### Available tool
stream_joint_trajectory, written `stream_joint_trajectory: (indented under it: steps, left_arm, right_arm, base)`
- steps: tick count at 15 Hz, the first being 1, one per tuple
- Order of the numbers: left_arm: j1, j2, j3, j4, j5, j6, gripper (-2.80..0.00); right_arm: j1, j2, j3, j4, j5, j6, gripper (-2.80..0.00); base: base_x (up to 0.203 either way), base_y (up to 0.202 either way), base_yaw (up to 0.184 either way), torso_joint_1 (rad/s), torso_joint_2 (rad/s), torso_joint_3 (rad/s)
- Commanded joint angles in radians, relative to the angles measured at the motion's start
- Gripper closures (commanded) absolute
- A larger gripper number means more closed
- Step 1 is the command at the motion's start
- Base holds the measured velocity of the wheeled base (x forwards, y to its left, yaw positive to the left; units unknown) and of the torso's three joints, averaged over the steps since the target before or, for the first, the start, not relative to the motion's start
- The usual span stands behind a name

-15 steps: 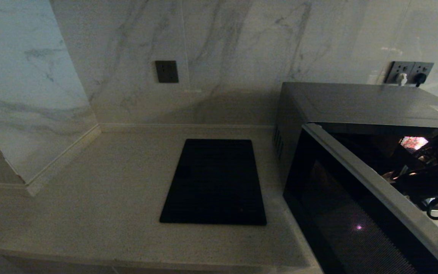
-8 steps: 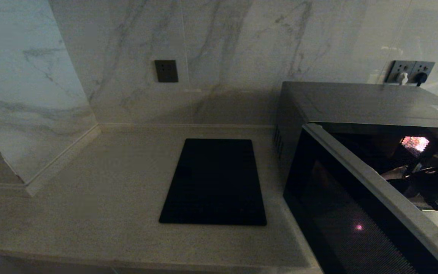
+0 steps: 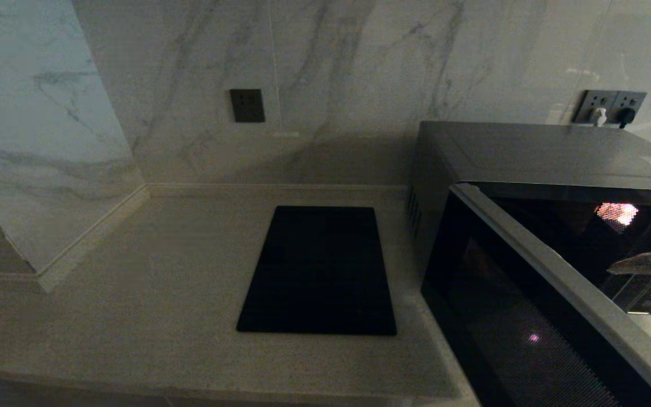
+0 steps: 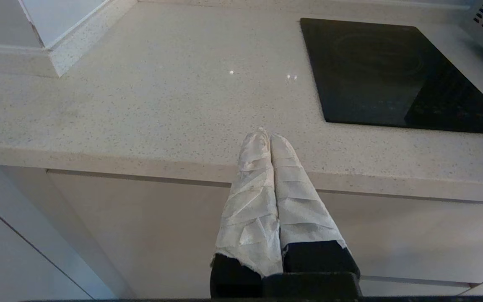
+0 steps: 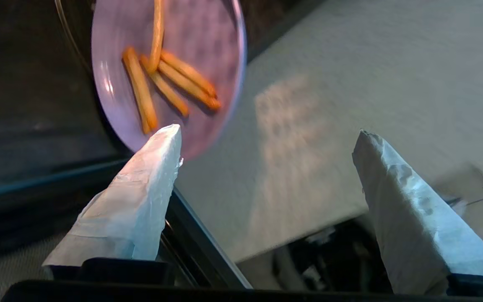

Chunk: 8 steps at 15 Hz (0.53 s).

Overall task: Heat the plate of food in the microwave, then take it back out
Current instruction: Close the microwave oven

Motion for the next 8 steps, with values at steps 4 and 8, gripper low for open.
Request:
stream_joint_trajectory:
  steps: [4, 8]
  left_arm:
    - [0.000, 0.000, 0.000, 0.000, 0.000, -0.001, 0.00]
    - [0.000, 0.001, 0.000, 0.000, 0.000, -0.001, 0.00]
  right_arm:
    - [-0.002, -0.377, 0.121, 0.050, -0.172, -0.083, -2.80]
    - [-0.002, -0.507, 0.130, 0.075, -0.462, -0.170, 0.00]
  base:
    - [0.000, 0.000, 0.000, 0.000, 0.00, 0.000]
    - [0.000, 0.000, 0.000, 0.000, 0.00, 0.000]
